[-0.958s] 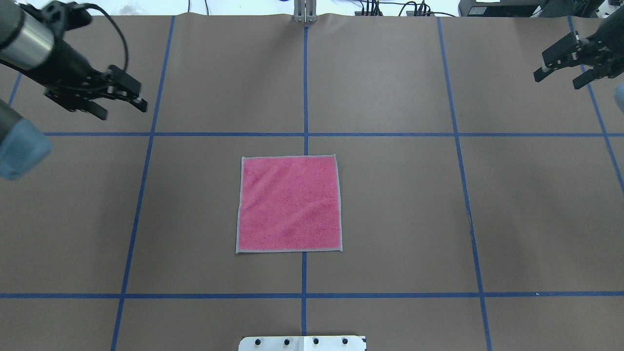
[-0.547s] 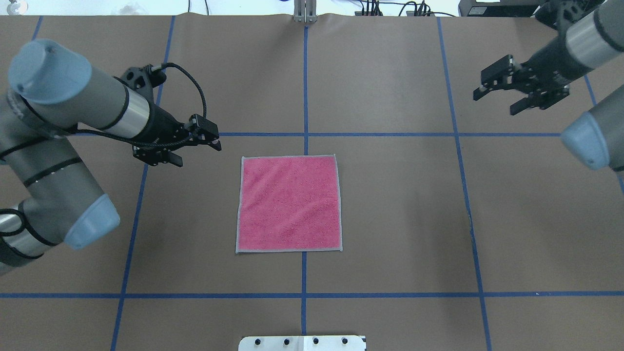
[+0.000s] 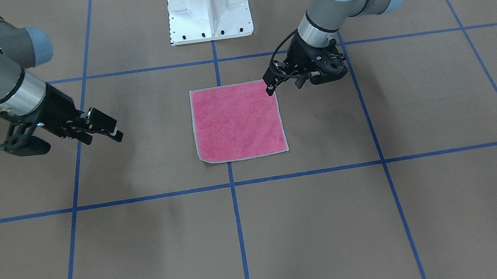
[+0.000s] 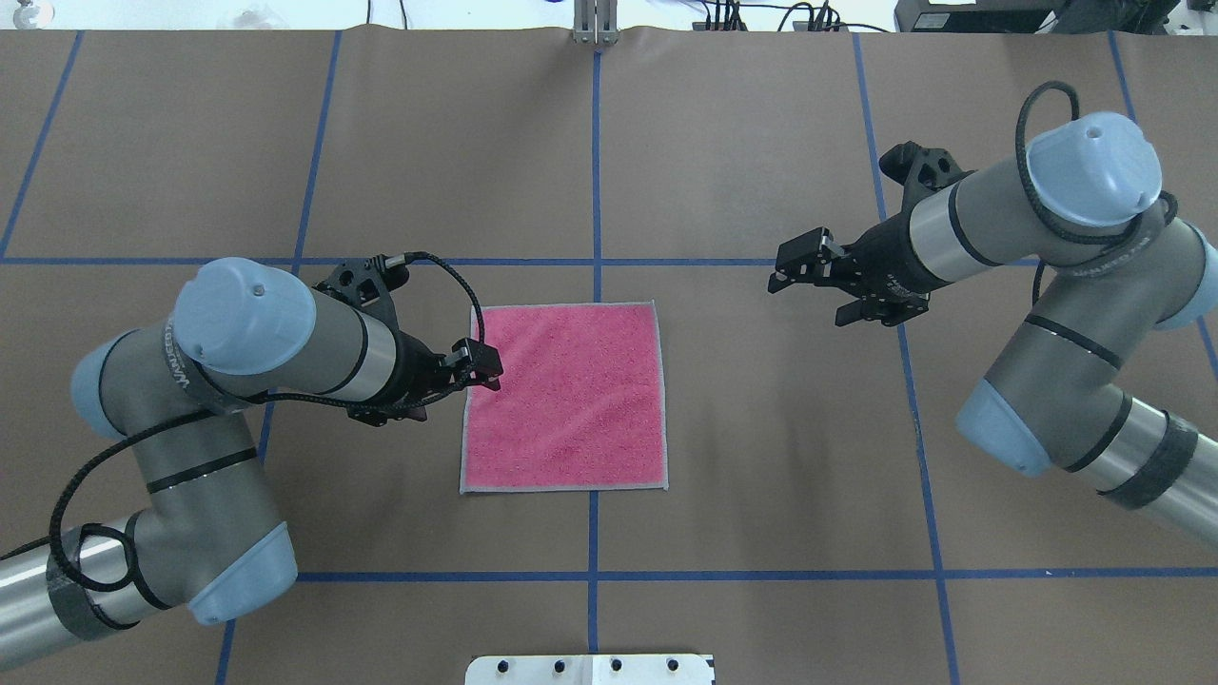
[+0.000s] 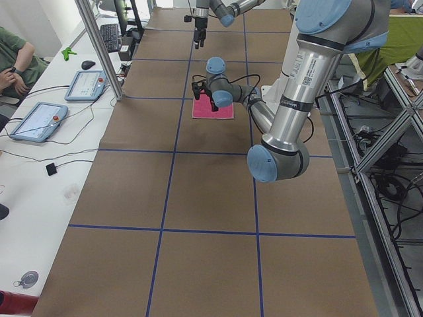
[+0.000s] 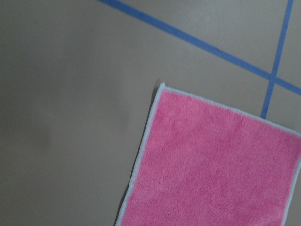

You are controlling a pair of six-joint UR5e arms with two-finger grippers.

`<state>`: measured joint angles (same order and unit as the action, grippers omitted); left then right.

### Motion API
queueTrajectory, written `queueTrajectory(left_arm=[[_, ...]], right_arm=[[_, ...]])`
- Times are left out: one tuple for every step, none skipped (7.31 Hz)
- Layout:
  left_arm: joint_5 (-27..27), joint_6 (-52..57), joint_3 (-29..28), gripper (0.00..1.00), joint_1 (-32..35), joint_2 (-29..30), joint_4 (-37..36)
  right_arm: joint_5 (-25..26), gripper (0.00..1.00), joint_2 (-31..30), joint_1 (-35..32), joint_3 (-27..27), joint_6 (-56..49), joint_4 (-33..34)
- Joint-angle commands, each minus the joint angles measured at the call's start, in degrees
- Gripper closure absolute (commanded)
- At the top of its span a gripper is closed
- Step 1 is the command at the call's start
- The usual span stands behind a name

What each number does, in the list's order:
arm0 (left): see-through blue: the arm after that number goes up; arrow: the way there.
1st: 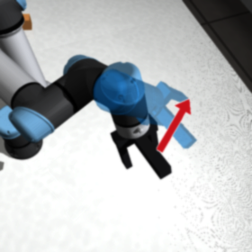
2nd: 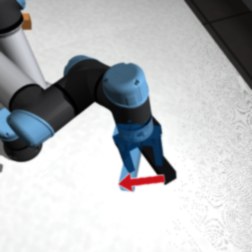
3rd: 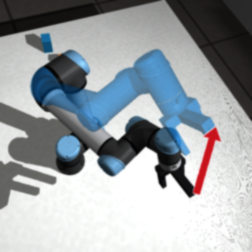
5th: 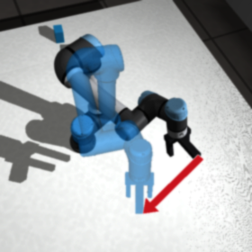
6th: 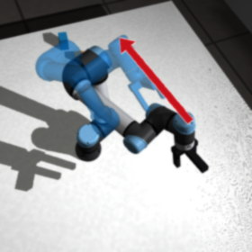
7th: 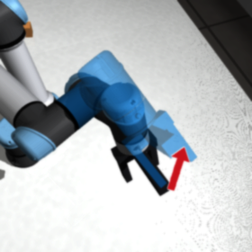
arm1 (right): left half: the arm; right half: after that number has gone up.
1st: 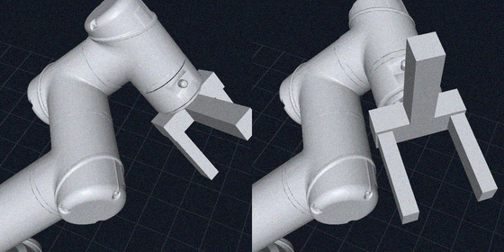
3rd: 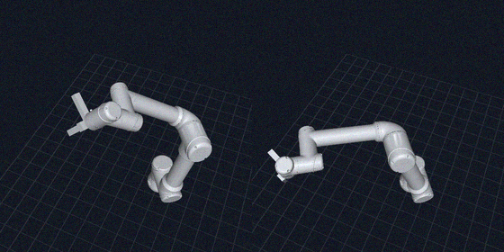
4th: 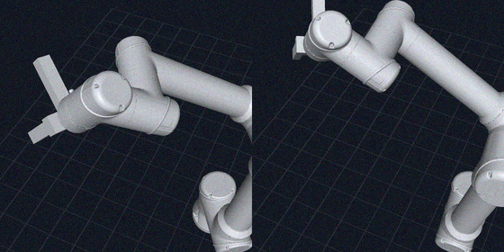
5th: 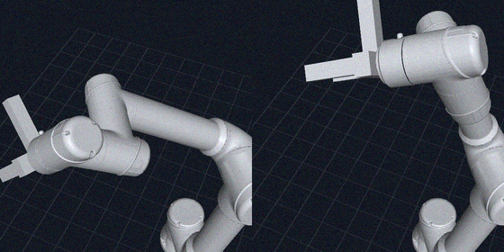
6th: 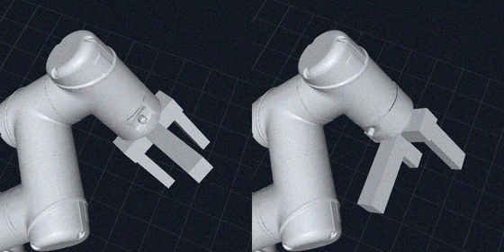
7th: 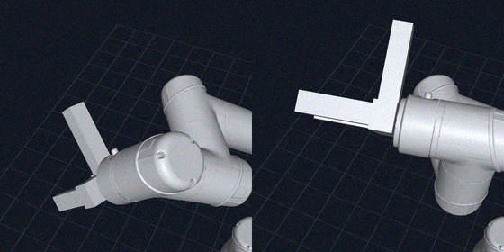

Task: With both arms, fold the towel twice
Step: 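Move the left gripper to the towel's near corner while the right gripper approaches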

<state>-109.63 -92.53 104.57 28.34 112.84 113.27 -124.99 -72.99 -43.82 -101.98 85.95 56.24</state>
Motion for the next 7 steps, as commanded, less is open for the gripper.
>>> queueTrajectory(left_arm=[[1.3, -0.2, -1.6, 0.00, -3.7, 0.0, 0.1], [1.3, -0.2, -2.6, 0.00, -4.5, 0.4, 0.1], [1.3, -0.2, -3.5, 0.00, -5.0, 0.9, 0.1], [1.3, -0.2, -4.5, 0.01, -5.6, 1.3, 0.1], [1.3, -0.1, -5.0, 0.01, -5.7, 1.9, 0.1], [1.3, -0.1, -5.3, 0.01, -5.7, 1.9, 0.1], [1.3, 0.0, -5.3, 0.01, -5.8, 1.9, 0.1]], right_arm=[[0.5, 0.00, 0.9, 2.8, -1.1, 0.5, -0.3], [0.5, 0.00, 0.9, 3.4, -1.6, 0.5, -0.3], [0.5, 0.00, 1.0, 4.0, -1.6, 0.6, -0.3], [0.5, 0.00, 1.0, 4.1, -1.6, 0.5, -0.3], [0.5, 0.00, 0.9, 4.1, -1.7, 0.6, -0.3], [0.3, 0.00, 1.0, 4.1, -1.8, 0.6, -0.3], [0.3, 0.00, 1.0, 4.1, -1.8, 0.6, -0.3]])
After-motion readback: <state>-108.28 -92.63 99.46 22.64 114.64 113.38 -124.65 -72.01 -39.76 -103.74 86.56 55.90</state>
